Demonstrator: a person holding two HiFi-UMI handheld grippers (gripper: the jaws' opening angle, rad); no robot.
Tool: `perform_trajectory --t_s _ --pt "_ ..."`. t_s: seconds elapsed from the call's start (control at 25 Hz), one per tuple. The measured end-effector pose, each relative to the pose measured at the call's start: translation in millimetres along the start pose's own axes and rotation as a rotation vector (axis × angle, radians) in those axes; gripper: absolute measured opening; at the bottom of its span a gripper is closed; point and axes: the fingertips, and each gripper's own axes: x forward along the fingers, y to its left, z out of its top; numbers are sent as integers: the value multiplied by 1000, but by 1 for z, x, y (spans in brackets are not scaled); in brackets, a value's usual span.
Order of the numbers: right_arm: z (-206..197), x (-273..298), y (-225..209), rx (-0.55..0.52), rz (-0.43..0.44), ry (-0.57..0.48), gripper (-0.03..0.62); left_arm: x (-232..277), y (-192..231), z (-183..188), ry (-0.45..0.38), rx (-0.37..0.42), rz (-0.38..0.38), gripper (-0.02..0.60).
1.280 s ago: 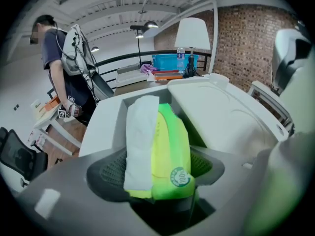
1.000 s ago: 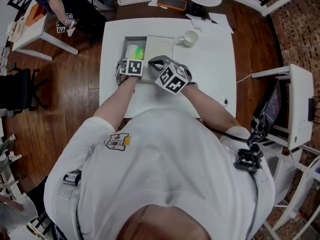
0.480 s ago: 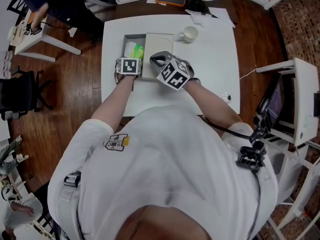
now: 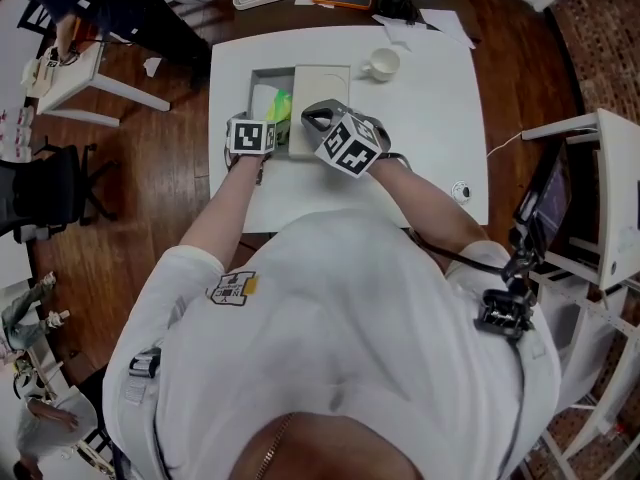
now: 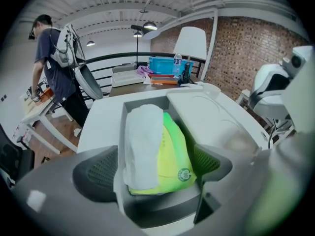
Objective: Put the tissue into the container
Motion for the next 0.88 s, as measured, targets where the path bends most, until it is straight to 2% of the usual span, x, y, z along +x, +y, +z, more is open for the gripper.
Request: perform_trajectory --t_s 0.12,0.36,0.52,0.72,0.76,0.88 --pt "0 -1 -1 -2 -2 -4 0 -7 -1 0 -11 -8 -37 498" --pt "2 -3 -2 -5 -10 -1 0 -30 -11 16 -101 2 -76 508" --pt "3 -6 -1 -3 -22 6 0 -69 -9 48 -241 7 -80 508" --pt "3 -11 2 -1 -39 11 0 -126 -11 81 -495 -36 -128 501" --pt "2 -13 3 3 -43 12 0 -137 -13 84 -544 -43 -139 477" --pt "-1 -17 9 19 -54 9 0 -163 -18 80 -660 -49 -163 328"
